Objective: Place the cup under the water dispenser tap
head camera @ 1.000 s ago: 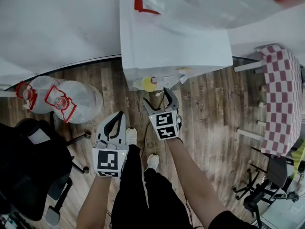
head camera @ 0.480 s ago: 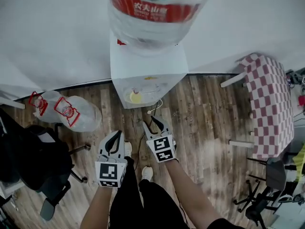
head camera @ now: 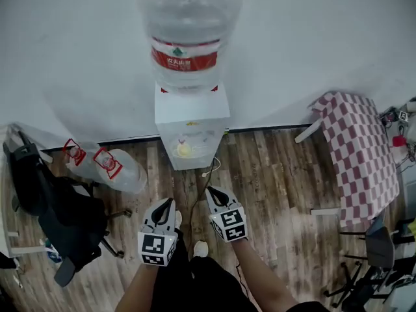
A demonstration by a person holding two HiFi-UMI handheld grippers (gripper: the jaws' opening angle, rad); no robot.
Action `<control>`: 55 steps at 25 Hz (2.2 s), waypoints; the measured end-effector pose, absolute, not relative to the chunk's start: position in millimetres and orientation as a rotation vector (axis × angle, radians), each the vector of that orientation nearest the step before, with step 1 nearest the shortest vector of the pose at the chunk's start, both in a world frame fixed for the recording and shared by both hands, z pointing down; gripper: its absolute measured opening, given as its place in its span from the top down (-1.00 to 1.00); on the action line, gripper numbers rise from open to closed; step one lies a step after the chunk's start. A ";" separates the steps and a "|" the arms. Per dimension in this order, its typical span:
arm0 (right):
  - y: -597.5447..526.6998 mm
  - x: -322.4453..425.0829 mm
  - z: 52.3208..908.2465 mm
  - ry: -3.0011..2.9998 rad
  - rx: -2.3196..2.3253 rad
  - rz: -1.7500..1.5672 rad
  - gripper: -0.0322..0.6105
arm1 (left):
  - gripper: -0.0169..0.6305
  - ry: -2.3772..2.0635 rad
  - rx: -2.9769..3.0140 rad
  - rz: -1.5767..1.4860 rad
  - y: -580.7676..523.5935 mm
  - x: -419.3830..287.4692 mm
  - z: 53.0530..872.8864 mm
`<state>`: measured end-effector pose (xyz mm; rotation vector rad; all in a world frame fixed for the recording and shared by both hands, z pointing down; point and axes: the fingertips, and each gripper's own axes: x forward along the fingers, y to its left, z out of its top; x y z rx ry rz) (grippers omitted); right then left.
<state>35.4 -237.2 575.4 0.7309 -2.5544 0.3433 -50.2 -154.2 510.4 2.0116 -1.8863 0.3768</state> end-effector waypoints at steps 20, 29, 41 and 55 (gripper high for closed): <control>-107.8 94.6 452.2 -2.782 0.827 0.545 0.83 | 0.91 -1.952 2.130 0.406 -54.1 -40.2 412.0; -49.4 81.5 429.0 -2.746 0.918 0.426 0.83 | 0.91 -1.840 2.232 0.324 0.4 -60.8 403.5; 51.2 65.2 419.7 -2.704 0.999 0.372 0.83 | 0.91 -1.730 2.248 0.222 98.1 -112.9 418.2; 72.8 87.4 406.4 -2.718 1.012 0.348 0.83 | 0.91 -1.761 2.247 0.190 120.3 -103.1 413.1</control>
